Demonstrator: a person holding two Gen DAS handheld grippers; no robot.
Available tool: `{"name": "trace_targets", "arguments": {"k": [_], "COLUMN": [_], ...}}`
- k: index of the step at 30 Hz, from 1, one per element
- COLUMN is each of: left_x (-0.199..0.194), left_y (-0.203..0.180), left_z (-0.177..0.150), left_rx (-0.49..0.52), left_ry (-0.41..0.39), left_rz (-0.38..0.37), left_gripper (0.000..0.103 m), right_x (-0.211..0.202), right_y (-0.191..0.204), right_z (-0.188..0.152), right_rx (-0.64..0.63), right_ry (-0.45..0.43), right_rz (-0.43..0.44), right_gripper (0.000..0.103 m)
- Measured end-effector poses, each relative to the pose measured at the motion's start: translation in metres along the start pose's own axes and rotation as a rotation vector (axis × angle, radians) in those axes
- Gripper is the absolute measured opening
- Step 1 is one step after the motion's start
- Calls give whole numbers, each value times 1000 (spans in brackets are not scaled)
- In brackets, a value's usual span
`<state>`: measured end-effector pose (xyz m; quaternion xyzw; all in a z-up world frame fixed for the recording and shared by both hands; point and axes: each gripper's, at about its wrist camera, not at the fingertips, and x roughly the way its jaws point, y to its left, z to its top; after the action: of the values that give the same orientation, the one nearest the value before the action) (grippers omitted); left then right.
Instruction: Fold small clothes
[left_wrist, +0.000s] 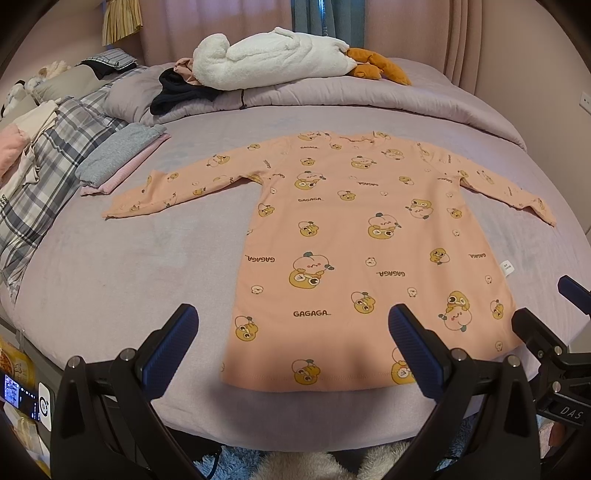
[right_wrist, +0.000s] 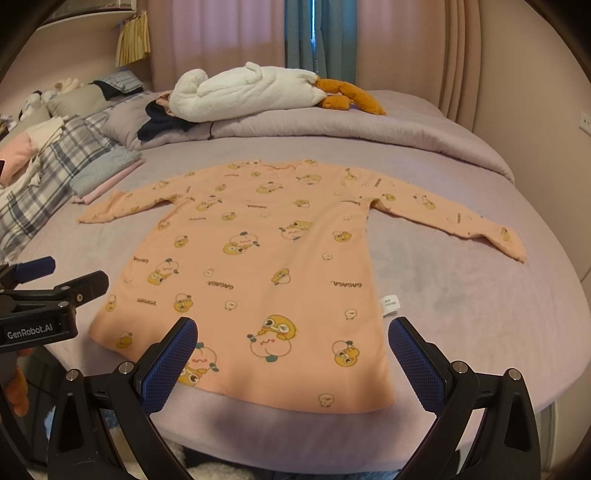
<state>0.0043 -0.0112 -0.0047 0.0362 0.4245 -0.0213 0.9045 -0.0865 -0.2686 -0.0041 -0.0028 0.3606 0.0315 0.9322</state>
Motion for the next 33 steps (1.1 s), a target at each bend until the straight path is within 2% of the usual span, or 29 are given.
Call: {"name": "trace_targets", "arguments": {"k": [30, 33], "left_x": [3, 10], "left_y": [0, 4], "left_z": [-3, -3], "left_rx": [7, -23], "left_ry": [1, 14], "left_rz": [-7, -29], "left_gripper": [103, 103], "right_x": [4, 9], "right_y": [-1, -5], "right_z": [-5, -8], "right_rx": [9, 30], "right_ry": [3, 14], "right_rz": [1, 41], "right_gripper": [102, 102]}}
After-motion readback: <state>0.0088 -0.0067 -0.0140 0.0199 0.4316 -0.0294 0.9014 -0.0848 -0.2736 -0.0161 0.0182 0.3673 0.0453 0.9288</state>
